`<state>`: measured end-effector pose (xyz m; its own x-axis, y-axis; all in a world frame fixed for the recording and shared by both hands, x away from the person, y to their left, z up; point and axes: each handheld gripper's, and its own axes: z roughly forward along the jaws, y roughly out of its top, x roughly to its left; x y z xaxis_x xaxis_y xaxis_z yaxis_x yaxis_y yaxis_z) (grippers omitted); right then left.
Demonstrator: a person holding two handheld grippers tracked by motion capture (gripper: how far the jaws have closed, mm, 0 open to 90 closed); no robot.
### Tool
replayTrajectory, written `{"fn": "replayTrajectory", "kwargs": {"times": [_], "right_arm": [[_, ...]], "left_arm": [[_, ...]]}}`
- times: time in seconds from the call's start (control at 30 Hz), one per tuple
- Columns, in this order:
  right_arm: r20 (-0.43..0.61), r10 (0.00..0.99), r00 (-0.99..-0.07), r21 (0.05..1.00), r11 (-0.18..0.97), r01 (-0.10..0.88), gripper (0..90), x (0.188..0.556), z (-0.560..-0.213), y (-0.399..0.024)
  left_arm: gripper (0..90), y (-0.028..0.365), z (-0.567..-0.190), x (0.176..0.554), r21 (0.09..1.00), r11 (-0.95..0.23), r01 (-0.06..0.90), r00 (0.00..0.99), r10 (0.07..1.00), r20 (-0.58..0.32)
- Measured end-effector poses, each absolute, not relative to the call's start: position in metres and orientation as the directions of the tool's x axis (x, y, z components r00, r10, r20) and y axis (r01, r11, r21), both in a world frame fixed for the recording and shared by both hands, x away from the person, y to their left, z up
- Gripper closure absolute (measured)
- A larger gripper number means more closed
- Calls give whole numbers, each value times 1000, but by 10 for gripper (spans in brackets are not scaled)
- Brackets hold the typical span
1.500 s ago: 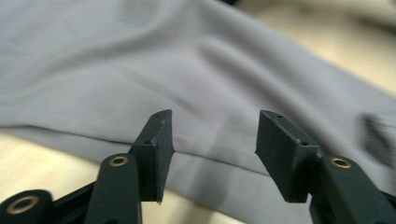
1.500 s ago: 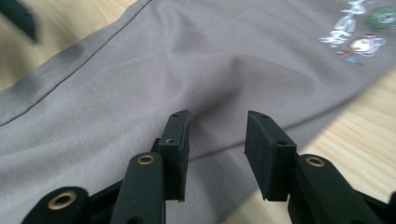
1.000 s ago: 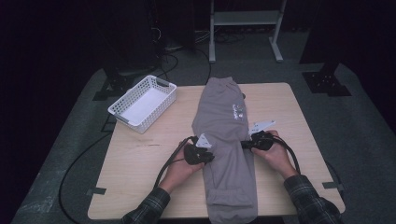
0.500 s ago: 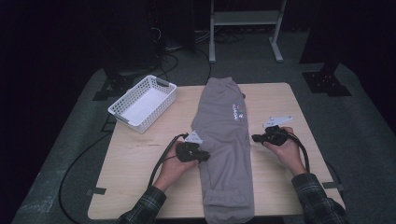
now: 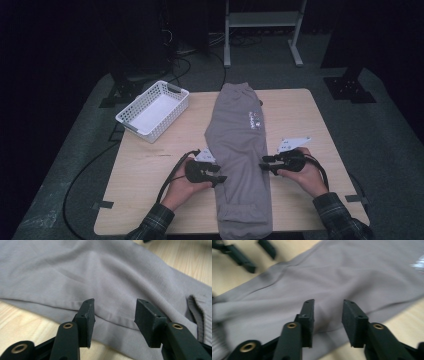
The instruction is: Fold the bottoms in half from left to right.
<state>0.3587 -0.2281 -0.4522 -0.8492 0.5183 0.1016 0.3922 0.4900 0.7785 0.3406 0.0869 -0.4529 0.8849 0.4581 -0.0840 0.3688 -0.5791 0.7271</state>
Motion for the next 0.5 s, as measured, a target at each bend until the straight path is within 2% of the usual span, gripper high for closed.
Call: {"fn": "replayTrajectory", "kwargs": {"times": [0.17,0.23,0.5], "right_arm": [[44,450,-892,718,606,341,569,343,-465,-209],[-1,445,-896,681,656,325,575,343,-470,-203],[-12,533,-846,699,610,374,576,380,-474,-210]], "left_arm": [[468,73,-466,340,670,-663,333,888,459,13],[475,72,-469,344,673,-657,338,886,463,7],[490,75,-471,376,692,-607,392,833,553,13]]}}
